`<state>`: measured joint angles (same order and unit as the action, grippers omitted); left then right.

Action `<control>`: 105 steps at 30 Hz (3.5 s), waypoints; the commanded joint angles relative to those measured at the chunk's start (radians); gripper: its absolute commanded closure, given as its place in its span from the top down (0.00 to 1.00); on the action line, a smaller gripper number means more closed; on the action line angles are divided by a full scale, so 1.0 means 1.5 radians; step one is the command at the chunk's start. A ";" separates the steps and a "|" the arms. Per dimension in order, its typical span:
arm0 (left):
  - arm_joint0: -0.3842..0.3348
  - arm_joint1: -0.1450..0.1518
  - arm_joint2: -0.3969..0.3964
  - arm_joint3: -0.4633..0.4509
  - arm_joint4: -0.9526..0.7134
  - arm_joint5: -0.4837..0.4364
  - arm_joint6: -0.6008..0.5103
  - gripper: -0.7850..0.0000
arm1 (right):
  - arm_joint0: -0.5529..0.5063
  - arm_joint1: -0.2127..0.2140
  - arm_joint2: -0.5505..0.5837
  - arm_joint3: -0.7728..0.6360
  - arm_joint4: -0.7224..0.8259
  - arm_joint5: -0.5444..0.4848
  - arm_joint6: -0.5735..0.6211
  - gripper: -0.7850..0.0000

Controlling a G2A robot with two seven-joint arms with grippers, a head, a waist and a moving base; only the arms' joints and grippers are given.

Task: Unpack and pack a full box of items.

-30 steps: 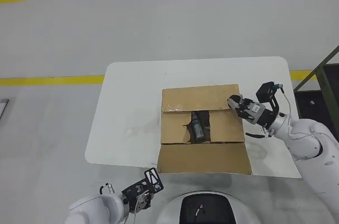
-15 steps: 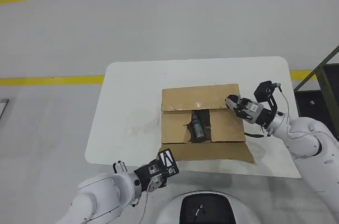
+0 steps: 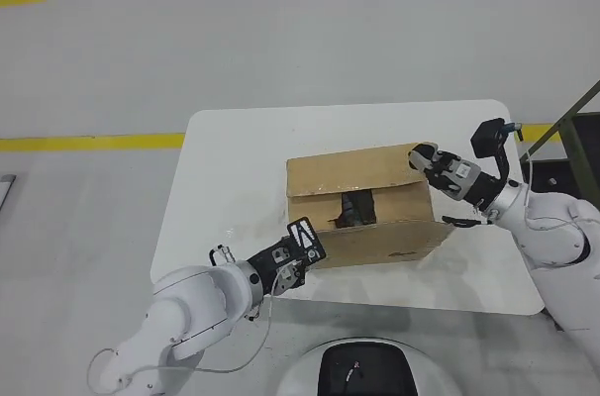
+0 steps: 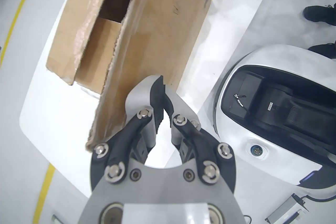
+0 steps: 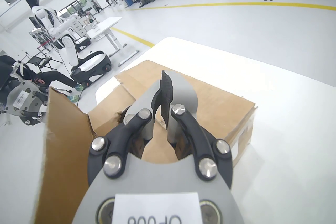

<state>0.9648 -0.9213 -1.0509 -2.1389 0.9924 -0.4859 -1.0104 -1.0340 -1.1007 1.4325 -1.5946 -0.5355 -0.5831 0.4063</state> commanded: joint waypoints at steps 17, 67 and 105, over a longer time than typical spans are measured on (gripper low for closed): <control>-0.122 -0.041 0.117 0.145 0.041 0.037 0.013 0.00 | -0.024 -0.002 -0.060 -0.052 -0.177 0.034 -0.061 0.00; 0.063 -0.013 -0.027 0.047 0.378 0.127 0.068 1.00 | 0.023 -0.029 -0.147 0.051 -0.299 0.109 -0.116 0.00; -0.005 -0.077 0.109 0.340 0.499 0.235 0.282 1.00 | 0.027 -0.034 -0.141 0.033 -0.292 0.127 -0.079 0.00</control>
<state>0.9644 -1.0311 -0.8957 -1.6401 1.7394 -0.1435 -0.5915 -0.9950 -1.1509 1.2213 -1.5460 -0.9744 -0.3929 0.2882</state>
